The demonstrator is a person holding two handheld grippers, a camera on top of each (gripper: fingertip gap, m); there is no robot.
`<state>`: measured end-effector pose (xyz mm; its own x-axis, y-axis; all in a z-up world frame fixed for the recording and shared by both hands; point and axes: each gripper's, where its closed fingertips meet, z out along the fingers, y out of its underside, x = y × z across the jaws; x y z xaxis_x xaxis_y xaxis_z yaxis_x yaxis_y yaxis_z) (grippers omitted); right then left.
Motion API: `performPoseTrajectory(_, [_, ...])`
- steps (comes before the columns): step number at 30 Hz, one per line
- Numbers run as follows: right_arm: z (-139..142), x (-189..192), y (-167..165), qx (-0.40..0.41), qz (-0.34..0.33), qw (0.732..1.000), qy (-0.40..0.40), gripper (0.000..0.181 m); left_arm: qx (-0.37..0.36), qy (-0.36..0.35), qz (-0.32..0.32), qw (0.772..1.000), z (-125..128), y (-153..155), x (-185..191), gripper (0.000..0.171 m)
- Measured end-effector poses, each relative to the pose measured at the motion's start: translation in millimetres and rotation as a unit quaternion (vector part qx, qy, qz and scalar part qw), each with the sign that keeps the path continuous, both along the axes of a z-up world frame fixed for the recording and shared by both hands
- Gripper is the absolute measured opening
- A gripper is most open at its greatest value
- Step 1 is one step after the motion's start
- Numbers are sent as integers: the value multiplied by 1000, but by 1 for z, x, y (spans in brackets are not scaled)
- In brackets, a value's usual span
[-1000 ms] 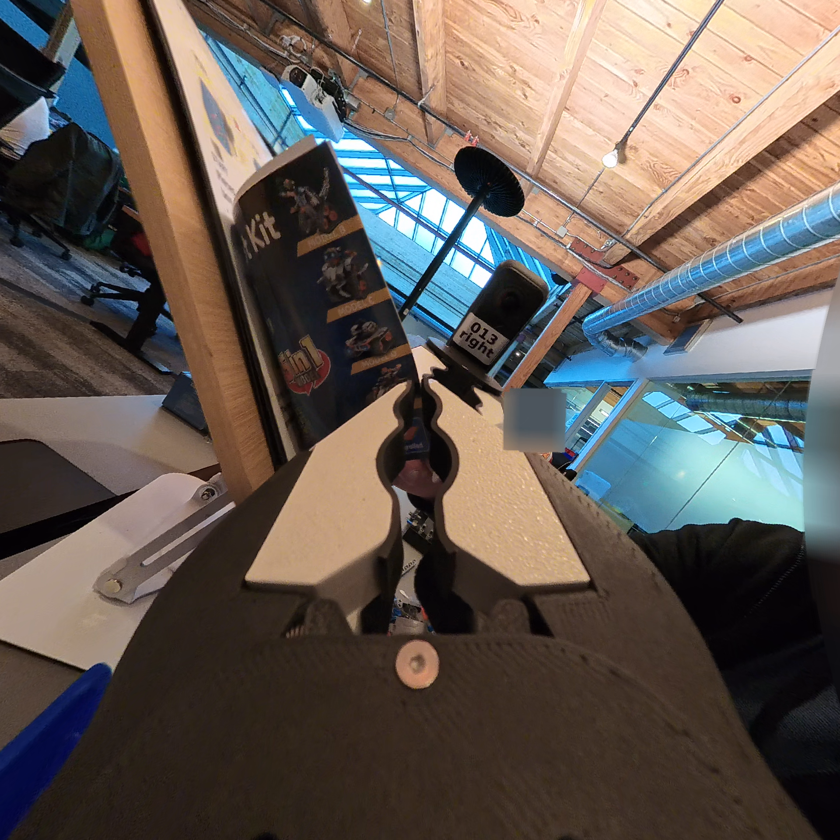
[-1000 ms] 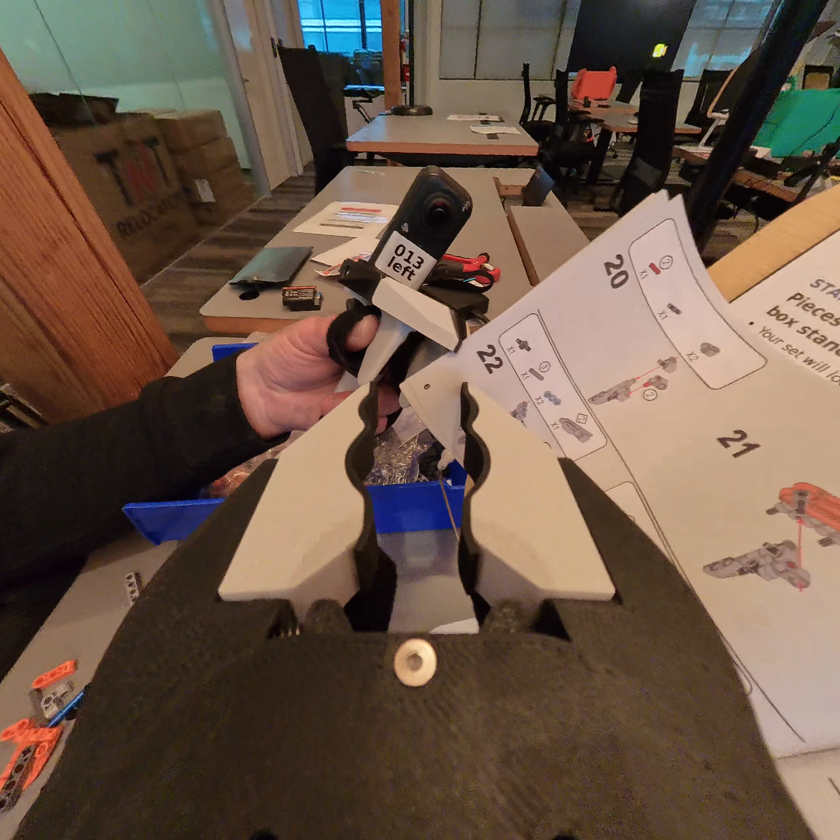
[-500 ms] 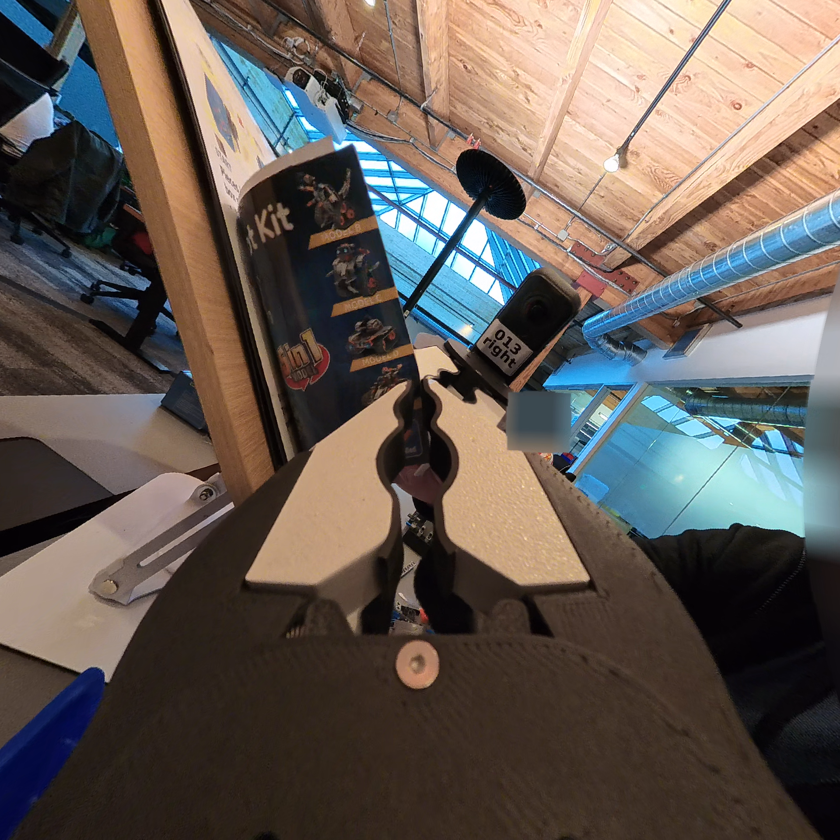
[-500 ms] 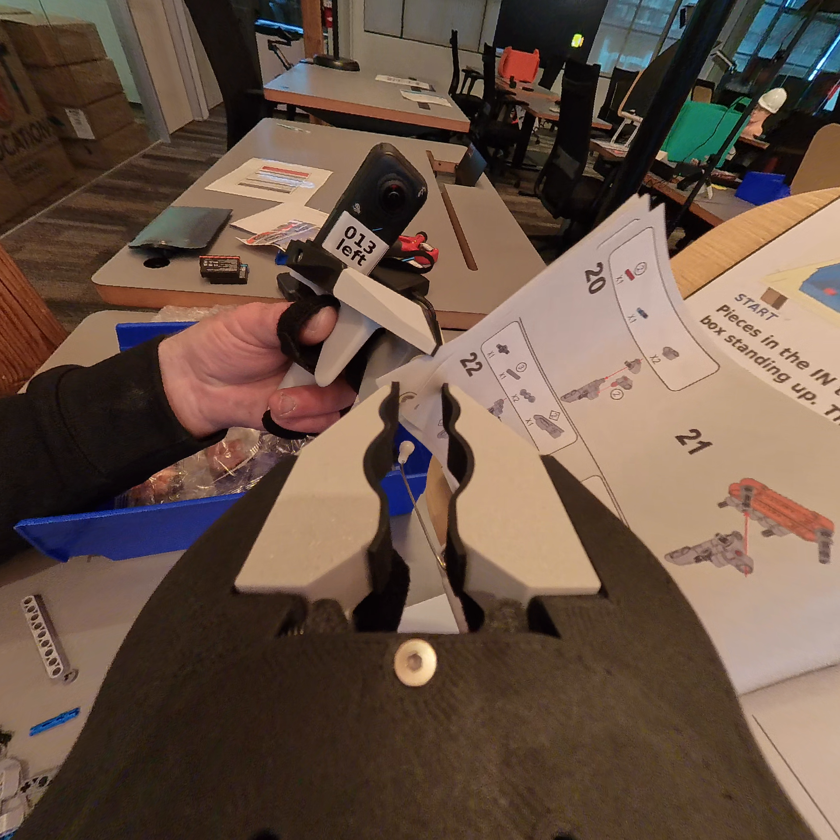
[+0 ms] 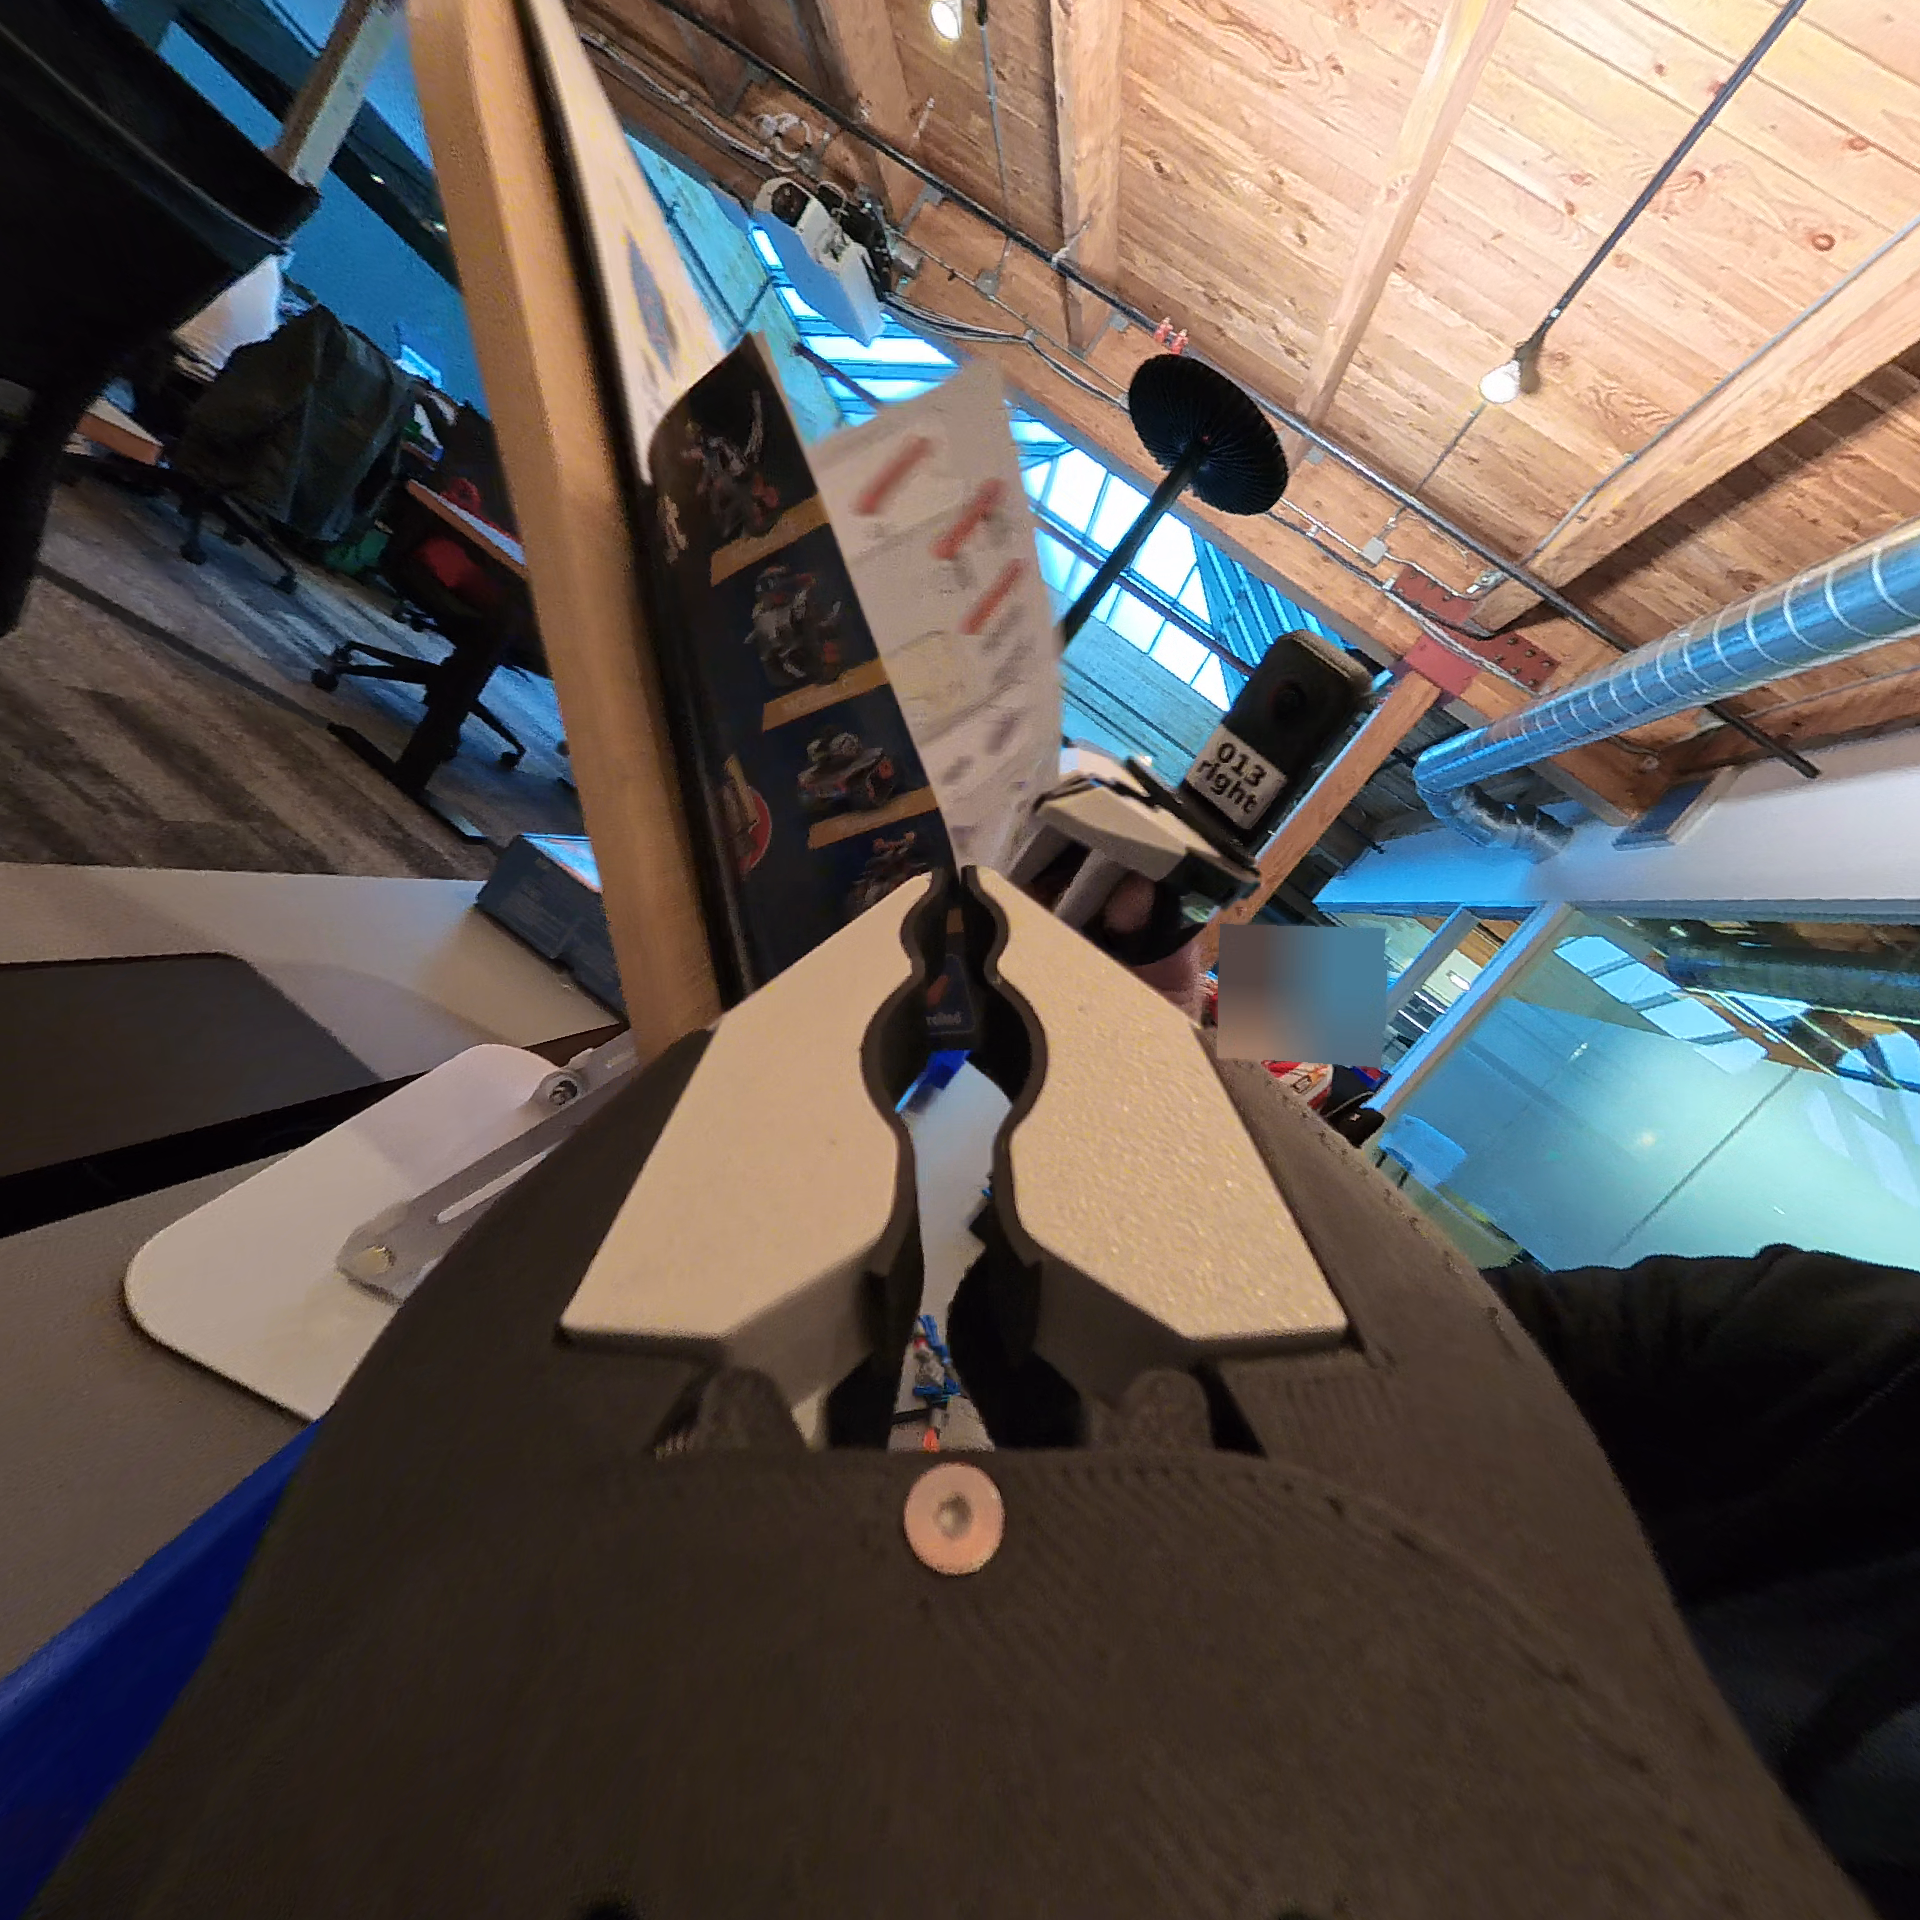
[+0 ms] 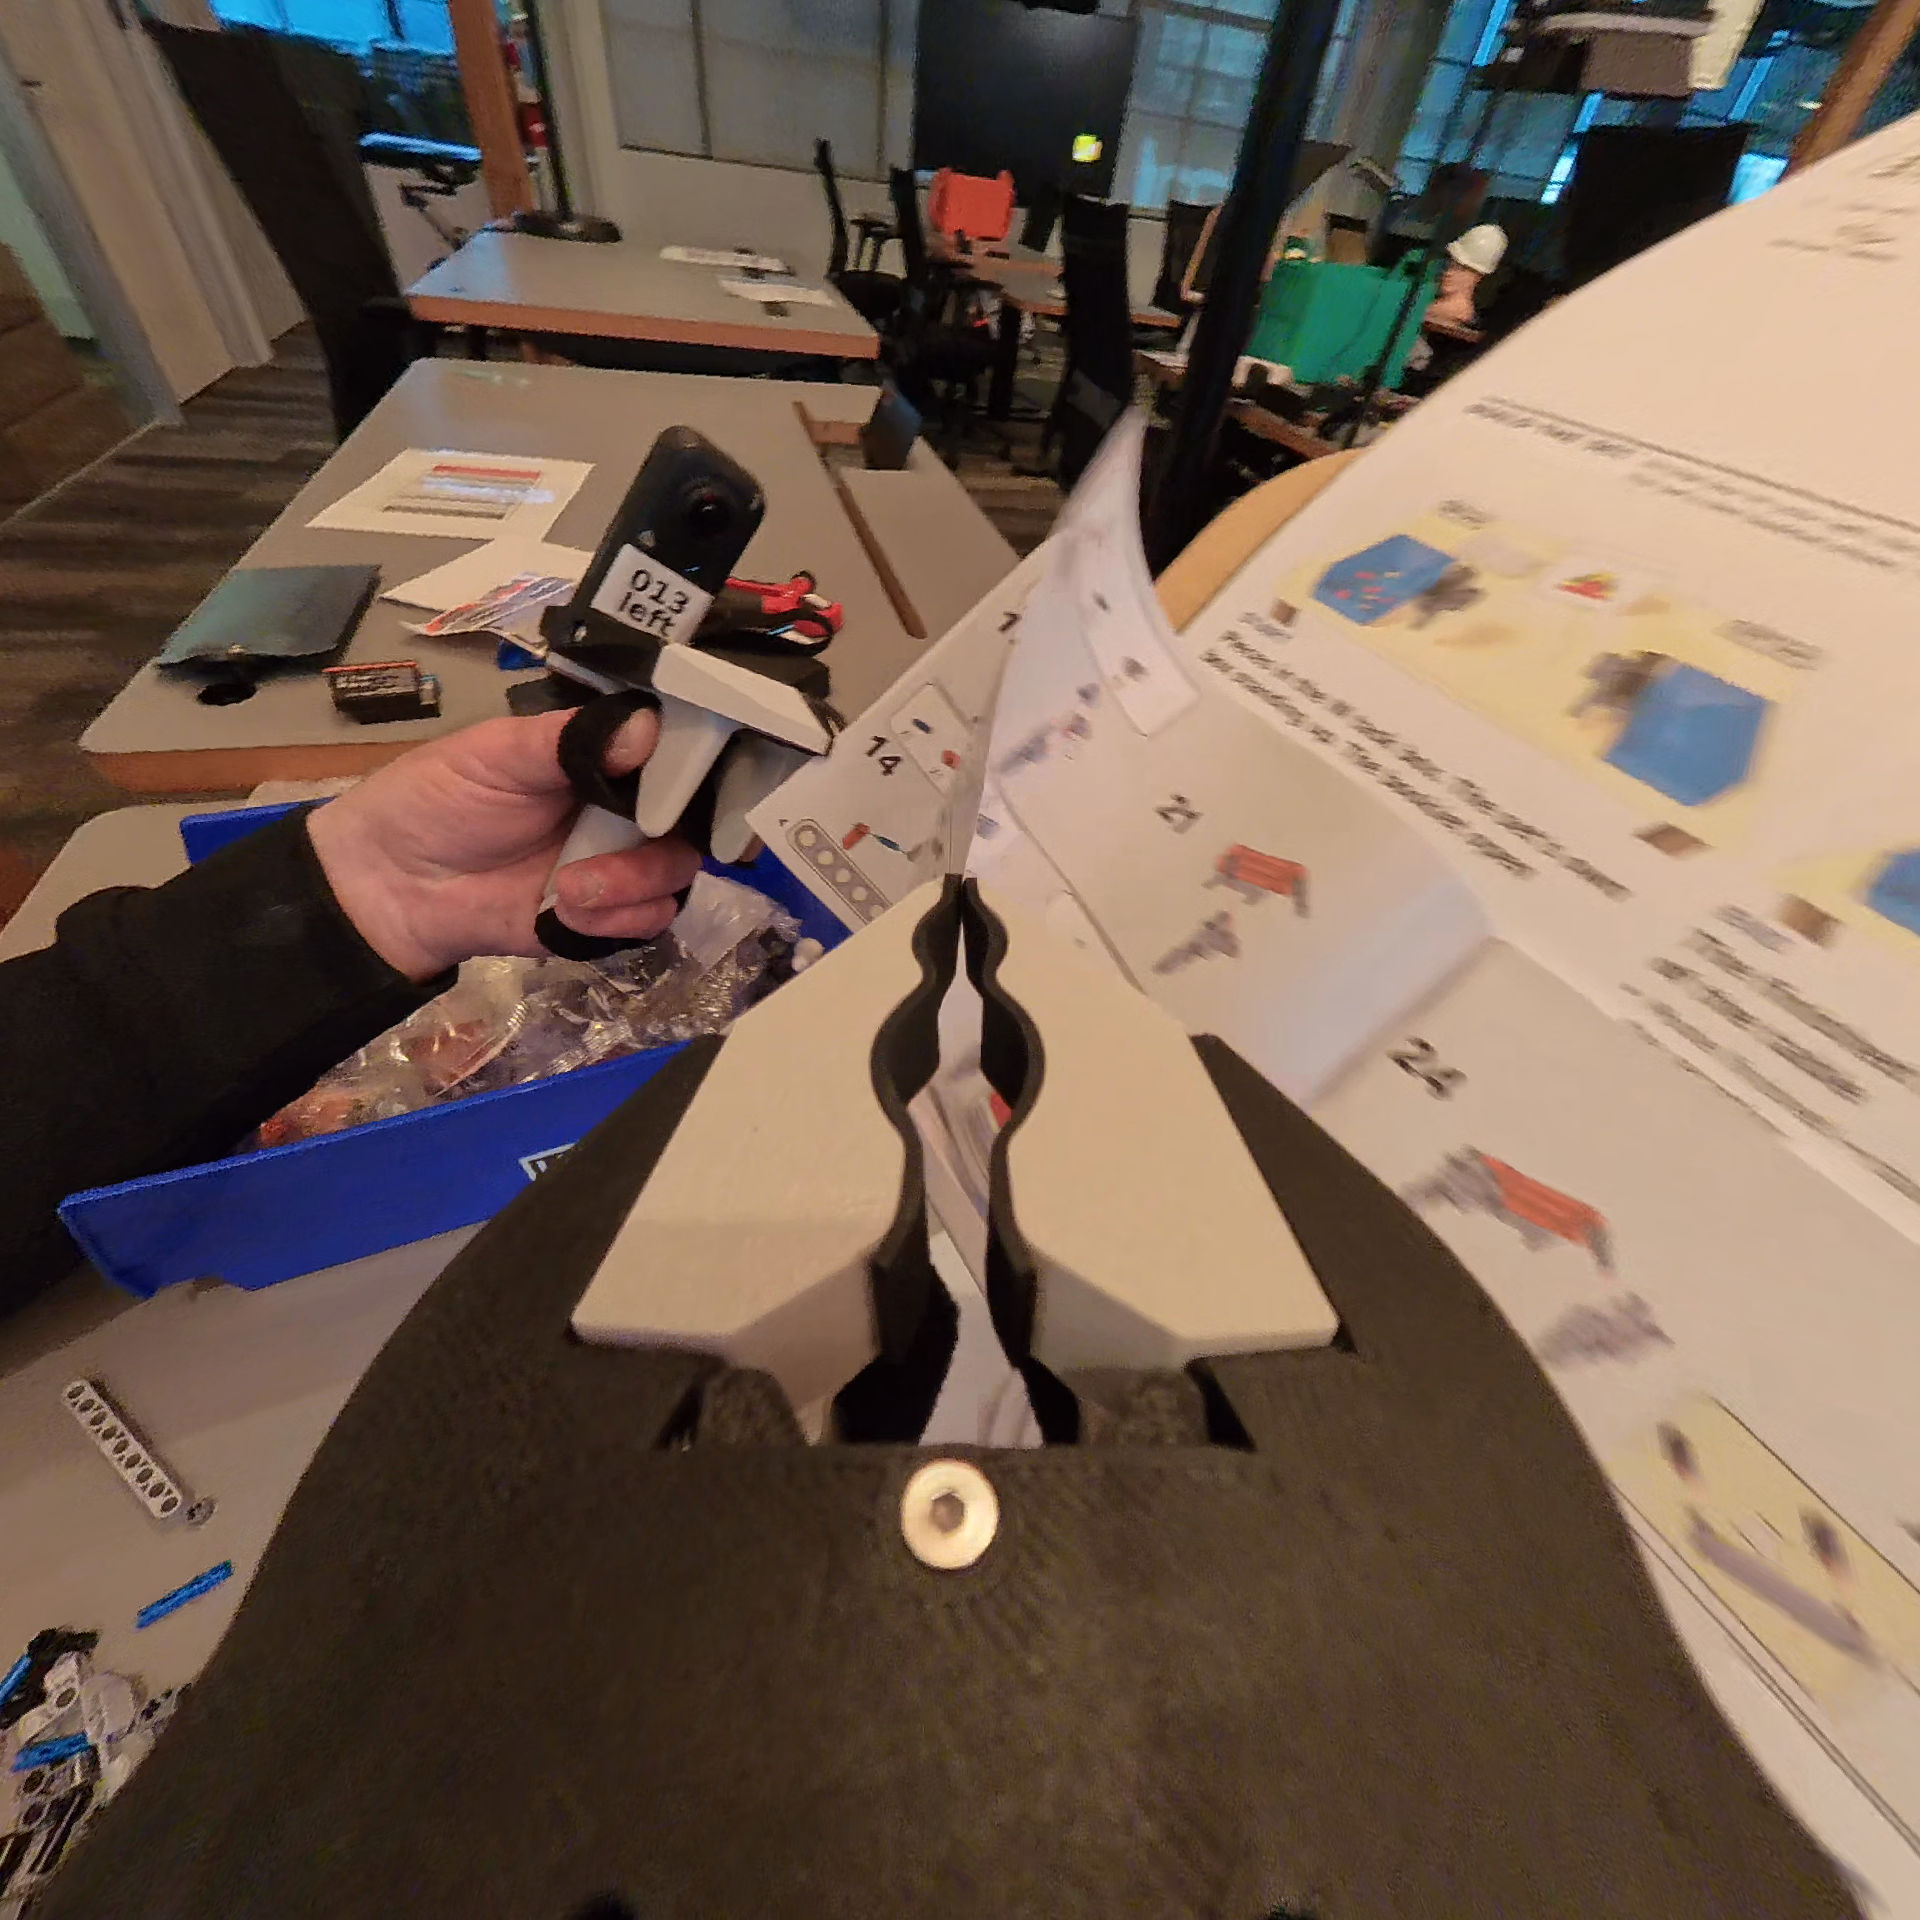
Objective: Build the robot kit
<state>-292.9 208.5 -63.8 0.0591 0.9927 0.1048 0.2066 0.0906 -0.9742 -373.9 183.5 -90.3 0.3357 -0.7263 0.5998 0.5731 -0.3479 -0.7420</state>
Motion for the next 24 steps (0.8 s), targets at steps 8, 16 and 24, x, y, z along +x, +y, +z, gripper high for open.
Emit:
performPoseTrajectory(8, [17,76,39,8,-127,992,16,0,-39,24,55,997,-17,5,-22,0])
performPoseTrajectory(16, [6,120,57,-11,-192,981,16,0,-48,38,63,996,-22,6,-23,0])
performPoseTrajectory(24, [-3,140,66,-38,-213,976,40,0,-51,39,68,996,-24,7,-26,0])
